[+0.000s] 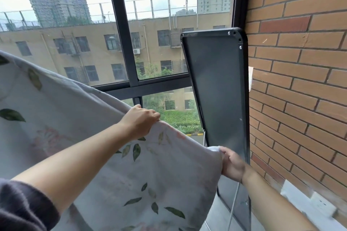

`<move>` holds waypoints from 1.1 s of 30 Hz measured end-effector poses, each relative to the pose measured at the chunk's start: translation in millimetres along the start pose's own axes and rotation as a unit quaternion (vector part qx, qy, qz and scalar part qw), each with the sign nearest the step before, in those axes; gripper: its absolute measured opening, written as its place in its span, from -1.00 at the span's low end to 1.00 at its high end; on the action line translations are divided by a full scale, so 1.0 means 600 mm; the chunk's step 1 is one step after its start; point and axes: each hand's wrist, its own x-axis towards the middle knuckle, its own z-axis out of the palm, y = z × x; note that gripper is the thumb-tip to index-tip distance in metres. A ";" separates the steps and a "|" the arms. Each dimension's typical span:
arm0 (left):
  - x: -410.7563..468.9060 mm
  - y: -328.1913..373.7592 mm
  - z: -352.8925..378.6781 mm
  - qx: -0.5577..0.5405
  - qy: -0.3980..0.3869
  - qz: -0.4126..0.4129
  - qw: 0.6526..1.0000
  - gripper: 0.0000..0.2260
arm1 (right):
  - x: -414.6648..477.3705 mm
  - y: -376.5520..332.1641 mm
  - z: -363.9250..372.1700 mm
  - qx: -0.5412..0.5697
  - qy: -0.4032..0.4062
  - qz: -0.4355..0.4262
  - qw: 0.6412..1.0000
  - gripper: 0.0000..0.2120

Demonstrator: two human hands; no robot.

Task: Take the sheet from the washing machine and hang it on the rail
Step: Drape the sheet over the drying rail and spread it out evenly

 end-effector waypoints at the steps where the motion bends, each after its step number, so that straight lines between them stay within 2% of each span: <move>1: 0.001 -0.002 -0.003 0.003 -0.002 -0.001 1.000 -0.83 | -0.006 -0.016 0.003 0.009 0.000 0.001 1.000 -0.67; 3: 0.004 -0.006 -0.010 0.006 0.000 -0.001 1.000 -0.83 | -0.023 -0.053 0.016 -0.043 0.001 0.020 0.999 -0.80; 5: 0.006 -0.008 -0.017 0.006 0.008 -0.004 1.000 -0.84 | -0.037 -0.093 0.030 -0.156 0.031 0.012 0.987 -0.73; 6: 0.007 -0.012 -0.022 0.001 0.019 -0.005 1.000 -0.86 | -0.042 -0.116 0.037 -0.182 0.067 -0.021 0.981 -0.71; 9: -0.002 -0.034 -0.045 -0.026 0.041 -0.004 0.999 -0.84 | -0.067 -0.178 0.048 -0.132 0.174 -0.120 0.968 -0.74; 12: -0.024 -0.077 -0.085 -0.016 0.018 -0.022 0.999 -0.77 | -0.097 -0.216 0.032 -0.126 0.254 -0.180 0.942 -0.72; 18: -0.069 -0.167 -0.141 0.056 0.045 -0.102 0.992 -0.77 | -0.121 -0.242 0.042 -0.217 0.329 -0.213 0.894 -0.75; 23: -0.118 -0.206 -0.158 0.130 0.014 -0.132 0.983 -0.80 | -0.092 -0.212 0.077 -0.428 0.303 -0.120 0.843 -0.82; 26: -0.171 -0.252 -0.182 0.155 0.042 -0.165 0.973 -0.77 | -0.055 -0.182 0.103 -0.509 0.270 -0.109 0.810 -0.80; 28: -0.214 -0.294 -0.206 0.170 0.053 -0.218 0.960 -0.73 | -0.021 -0.162 0.129 -0.538 0.245 -0.101 0.800 -0.77; 31: -0.271 -0.359 -0.244 0.076 0.059 -0.318 0.943 -0.67 | 0.023 -0.136 0.183 -0.597 0.204 -0.079 0.772 -0.73; 33: -0.299 -0.392 -0.262 -0.010 0.084 -0.327 0.941 -0.74 | 0.043 -0.122 0.234 -0.632 0.179 -0.074 0.751 -0.71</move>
